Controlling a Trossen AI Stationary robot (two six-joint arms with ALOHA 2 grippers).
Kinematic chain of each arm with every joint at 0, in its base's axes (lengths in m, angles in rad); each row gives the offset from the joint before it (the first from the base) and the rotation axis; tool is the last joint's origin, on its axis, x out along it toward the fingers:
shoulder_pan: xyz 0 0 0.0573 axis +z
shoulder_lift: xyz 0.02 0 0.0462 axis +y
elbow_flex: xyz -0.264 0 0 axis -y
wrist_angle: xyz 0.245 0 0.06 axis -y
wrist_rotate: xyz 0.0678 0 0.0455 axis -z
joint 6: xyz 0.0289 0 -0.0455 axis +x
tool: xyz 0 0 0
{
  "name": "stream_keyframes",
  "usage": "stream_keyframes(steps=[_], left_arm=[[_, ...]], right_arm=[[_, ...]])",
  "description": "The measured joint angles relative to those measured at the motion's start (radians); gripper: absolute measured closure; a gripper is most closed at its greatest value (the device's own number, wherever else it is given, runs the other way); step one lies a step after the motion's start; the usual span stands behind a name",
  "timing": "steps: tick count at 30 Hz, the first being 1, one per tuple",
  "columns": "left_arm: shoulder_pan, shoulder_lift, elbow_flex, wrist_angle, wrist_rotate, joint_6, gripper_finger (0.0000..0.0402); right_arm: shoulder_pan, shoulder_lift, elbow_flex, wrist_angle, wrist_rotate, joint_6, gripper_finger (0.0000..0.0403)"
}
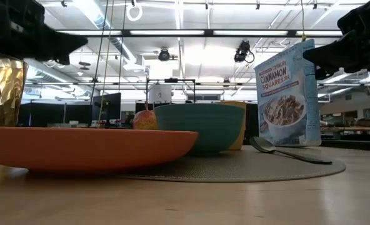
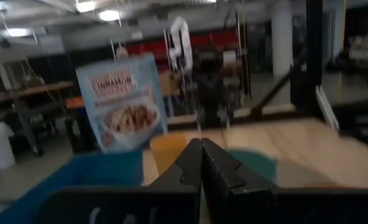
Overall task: Arrange a breakfast setting
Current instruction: Return to Home Position
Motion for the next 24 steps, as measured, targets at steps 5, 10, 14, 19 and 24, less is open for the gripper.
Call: stream_keyframes(steps=[5,10,14,19,24], left_arm=[[0.0,0.0,0.0,-0.089,0.0,-0.006,0.0393],[0.0,0.0,0.0,-0.089,0.055,-0.028,0.0392],[0.0,0.0,0.0,-0.09,0.074,0.002,0.0392],[0.0,0.0,0.0,-0.091,0.074,-0.004,0.0392],[0.0,0.0,-0.001,-0.091,0.074,-0.004,0.0392]], right_arm=[[0.0,0.0,0.0,0.0,0.0,0.0,0.0382],[0.0,0.0,0.0,0.0,0.0,0.0,0.0383],[0.0,0.0,0.0,0.0,0.0,0.0,0.0382],[0.0,0.0,0.0,0.0,0.0,0.0,0.0383],[0.0,0.0,0.0,0.0,0.0,0.001,0.0381]])
